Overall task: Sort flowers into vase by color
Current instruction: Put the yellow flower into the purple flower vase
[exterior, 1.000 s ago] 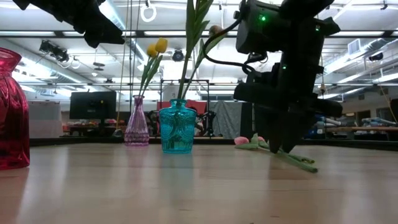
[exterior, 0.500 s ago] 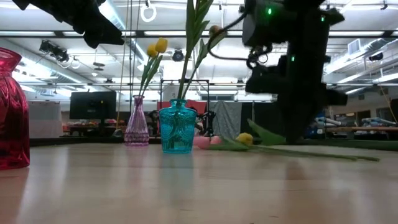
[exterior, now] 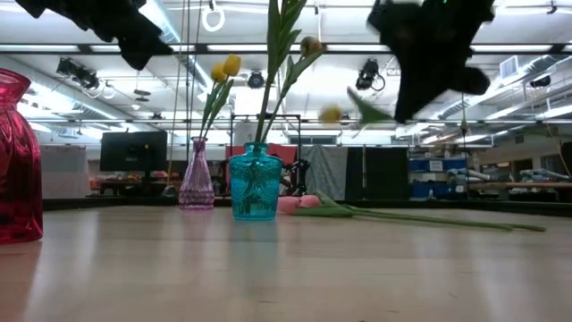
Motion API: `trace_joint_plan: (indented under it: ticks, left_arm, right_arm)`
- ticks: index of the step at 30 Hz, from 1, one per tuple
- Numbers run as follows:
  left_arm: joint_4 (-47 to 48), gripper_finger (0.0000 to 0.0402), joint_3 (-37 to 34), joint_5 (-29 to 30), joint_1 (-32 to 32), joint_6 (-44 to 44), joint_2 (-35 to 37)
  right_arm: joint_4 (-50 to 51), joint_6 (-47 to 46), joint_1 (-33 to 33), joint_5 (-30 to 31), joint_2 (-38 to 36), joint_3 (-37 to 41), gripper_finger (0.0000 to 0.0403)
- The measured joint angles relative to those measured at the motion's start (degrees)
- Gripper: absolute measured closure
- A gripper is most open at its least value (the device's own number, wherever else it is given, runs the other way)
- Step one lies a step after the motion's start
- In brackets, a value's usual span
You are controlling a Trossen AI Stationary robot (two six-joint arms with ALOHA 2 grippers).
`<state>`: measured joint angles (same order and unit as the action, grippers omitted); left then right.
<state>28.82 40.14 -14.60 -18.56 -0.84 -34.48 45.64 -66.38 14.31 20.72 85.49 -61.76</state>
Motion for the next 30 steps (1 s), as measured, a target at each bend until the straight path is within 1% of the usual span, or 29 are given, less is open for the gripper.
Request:
trace_joint_plan:
  ticks: [2,3,4,6,8,9,10,13,18,21,23,27,30]
  left_arm:
    - [-1.27,0.02,-0.53,-6.63,0.73,0.02,0.04]
    - [-2.69,0.02,-1.1,-8.15,1.3,0.15,0.04]
    - [-4.51,0.02,-1.71,-8.21,1.9,0.67,0.04]
    - [-9.67,0.02,-2.88,-4.43,2.81,1.41,-0.17]
    - [-15.51,0.02,-3.71,0.9,3.05,1.54,-1.16]
    - [-18.15,0.02,-3.9,2.41,3.02,2.2,-1.98]
    - [-20.56,0.02,-4.0,3.4,2.82,2.61,-3.14]
    - [-26.77,0.02,-4.02,2.71,2.22,2.64,-7.63]
    - [-32.78,0.02,-4.1,2.03,-0.01,0.78,-16.4]
    - [-37.61,0.02,-4.09,2.06,-2.35,-0.45,-20.34]
    - [-40.31,0.02,-3.88,0.75,-3.61,-0.41,-21.8]
    - [-40.37,0.02,-0.84,-3.09,-3.88,-0.04,-22.85]
    - [-39.39,0.02,2.58,-3.28,-3.33,-0.63,-22.86]
  right_arm:
    - [-1.15,1.35,2.59,4.49,-2.59,0.0,0.0393]
    - [-1.84,2.36,3.87,7.28,-3.88,0.0,0.0393]
    - [-2.8,4.23,4.99,10.22,-5.01,0.0,0.0393]
    - [-5.56,9.66,6.35,14.28,-7.16,-0.02,0.0393]
    - [-8.51,15.14,5.9,16.99,-8.82,-0.02,0.0393]
    - [-10.06,18.07,5.15,18.01,-9.52,-0.02,0.0393]
    - [-11.52,21.09,4.29,18.62,-10.12,-0.04,0.0393]
    - [-16.27,30.62,0.66,18.25,-10.57,-0.04,0.0393]
    - [-24.18,45.04,-8.01,10.12,-10.04,-0.04,0.0394]
    - [-28.46,51.64,-13.23,6.15,-10.28,-0.04,0.0394]
    - [-31.46,55.13,-16.03,2.64,-11.07,-0.02,0.0394]
    - [-41.64,60.55,-19.42,-8.4,-12.56,-0.02,0.0394]
    - [-48.6,63.69,-21.02,-16.24,-12.54,-0.02,0.0394]
